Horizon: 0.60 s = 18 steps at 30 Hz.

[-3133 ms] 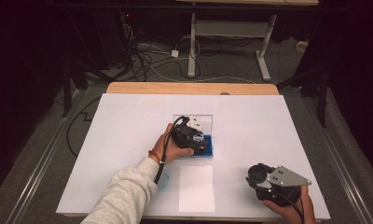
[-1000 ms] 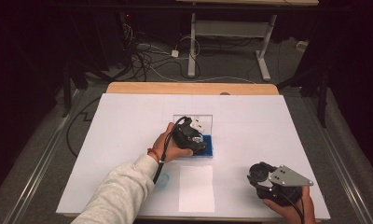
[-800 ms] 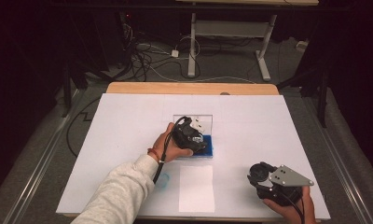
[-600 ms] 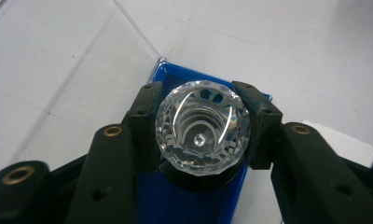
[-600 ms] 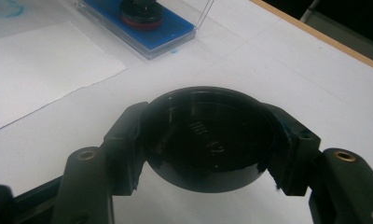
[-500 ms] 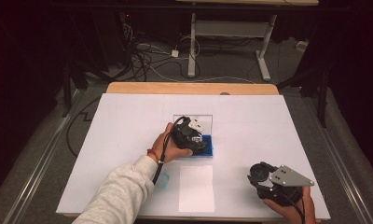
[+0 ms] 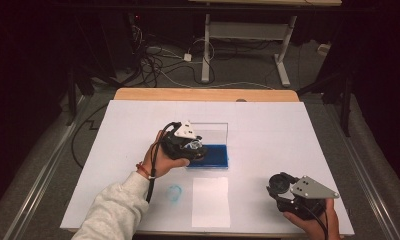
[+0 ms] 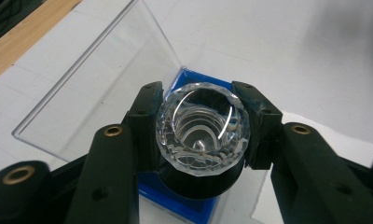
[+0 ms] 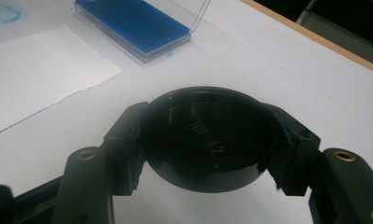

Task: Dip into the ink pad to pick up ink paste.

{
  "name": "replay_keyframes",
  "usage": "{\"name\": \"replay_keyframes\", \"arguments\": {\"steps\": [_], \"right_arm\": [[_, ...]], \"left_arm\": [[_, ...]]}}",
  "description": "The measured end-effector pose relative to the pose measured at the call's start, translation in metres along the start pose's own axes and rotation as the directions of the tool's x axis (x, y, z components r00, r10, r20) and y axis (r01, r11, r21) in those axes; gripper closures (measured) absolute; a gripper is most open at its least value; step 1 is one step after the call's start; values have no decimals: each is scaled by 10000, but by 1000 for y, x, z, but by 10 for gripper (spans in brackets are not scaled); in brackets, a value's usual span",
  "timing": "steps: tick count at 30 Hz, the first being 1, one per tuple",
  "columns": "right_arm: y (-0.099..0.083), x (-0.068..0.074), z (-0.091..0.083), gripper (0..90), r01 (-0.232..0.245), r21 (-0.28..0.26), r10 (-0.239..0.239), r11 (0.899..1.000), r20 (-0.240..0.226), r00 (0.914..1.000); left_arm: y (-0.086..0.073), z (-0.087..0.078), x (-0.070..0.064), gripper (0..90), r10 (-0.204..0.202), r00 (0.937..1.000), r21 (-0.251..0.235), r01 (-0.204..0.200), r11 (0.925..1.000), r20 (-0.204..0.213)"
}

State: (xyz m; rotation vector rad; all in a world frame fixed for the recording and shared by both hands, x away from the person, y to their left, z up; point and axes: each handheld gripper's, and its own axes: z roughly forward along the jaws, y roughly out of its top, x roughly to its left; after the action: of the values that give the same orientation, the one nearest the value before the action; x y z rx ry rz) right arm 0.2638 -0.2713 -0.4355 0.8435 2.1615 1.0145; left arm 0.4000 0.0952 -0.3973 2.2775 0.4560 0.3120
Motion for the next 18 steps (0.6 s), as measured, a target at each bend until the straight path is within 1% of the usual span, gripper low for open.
{"name": "replay_keyframes", "arguments": {"steps": [2, 4, 7, 9, 13, 14, 18], "right_arm": [[0, 0, 0, 382, 42, 26, -42, 10000, -20, 10000], [0, 0, 0, 381, 36, 17, -36, 10000, -15, 10000], [0, 0, 1, 381, 110, 32, -110, 9999, -63, 9999], [0, 0, 1, 382, 63, 19, -63, 10000, -55, 10000], [1, 0, 1, 381, 72, 6, -72, 10000, -93, 9999], [1, -1, 1, 381, 98, -2, -98, 10000, -98, 9999], [2, -1, 2, 382, 71, -34, -71, 10000, -94, 9999]], "left_arm": [[-2, -4, 0, 547, 64, 10000, 35, -64, 10000, -26], [-4, -7, 0, 547, 1, 10000, -59, -1, 10000, -9], [-6, -11, 0, 547, -37, 10000, -55, 37, 10000, 60], [-7, -13, -1, 547, -70, 10000, -53, 70, 10000, 53], [-9, -18, -2, 547, 40, 10000, 9, -40, 10000, 19], [-10, -19, -3, 547, -55, 10000, -111, 55, 9999, -6], [-11, -28, -2, 547, -81, 10000, -249, 81, 9997, -24]]}}
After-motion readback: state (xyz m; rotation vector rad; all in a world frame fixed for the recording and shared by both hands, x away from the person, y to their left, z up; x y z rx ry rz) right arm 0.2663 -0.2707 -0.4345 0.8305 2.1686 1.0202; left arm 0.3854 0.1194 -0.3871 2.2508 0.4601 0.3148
